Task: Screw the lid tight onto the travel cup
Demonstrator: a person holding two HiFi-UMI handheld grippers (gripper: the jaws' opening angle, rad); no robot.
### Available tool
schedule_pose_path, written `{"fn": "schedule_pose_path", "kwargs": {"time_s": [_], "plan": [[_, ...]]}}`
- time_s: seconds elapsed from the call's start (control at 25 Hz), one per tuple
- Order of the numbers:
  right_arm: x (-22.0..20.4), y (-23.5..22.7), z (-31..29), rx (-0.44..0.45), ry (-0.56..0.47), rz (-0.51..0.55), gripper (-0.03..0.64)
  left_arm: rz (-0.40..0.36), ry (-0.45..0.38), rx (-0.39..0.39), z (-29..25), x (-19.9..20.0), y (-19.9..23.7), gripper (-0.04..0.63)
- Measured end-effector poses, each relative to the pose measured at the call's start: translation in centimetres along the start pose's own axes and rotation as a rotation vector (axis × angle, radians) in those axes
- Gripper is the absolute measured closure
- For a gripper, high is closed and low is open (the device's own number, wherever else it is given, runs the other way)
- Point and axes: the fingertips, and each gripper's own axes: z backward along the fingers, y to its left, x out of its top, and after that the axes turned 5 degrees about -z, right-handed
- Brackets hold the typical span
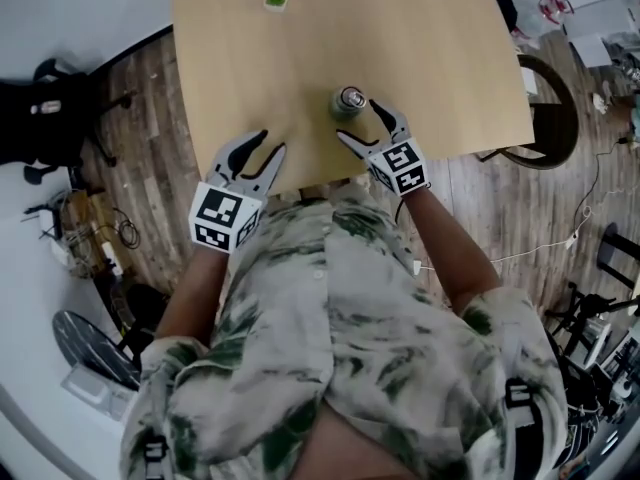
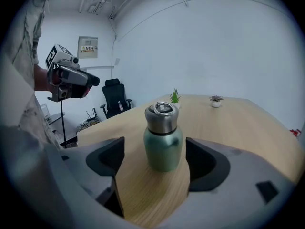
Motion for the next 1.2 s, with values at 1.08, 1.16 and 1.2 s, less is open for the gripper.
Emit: {"fn": "schedule_pose_path", "kwargs": {"time_s": [1.08, 1.16, 1.2], "plan": [[-1.2, -1.3, -8.3, 0.191, 0.020, 0.203, 0.208, 0.044, 0.080, 0.110, -3.3, 1.7, 1.3, 0.460], [-1.2, -1.5, -8.3, 0.192, 0.016, 0.213, 0.209, 0.043, 0.082, 0.115, -3.6, 2.0, 1.3, 0.460], [-1.1, -1.5, -8.3, 0.194, 0.014, 0.214, 0.209, 0.043, 0.081, 0.120, -3.6, 2.1, 1.4, 0.460]]}}
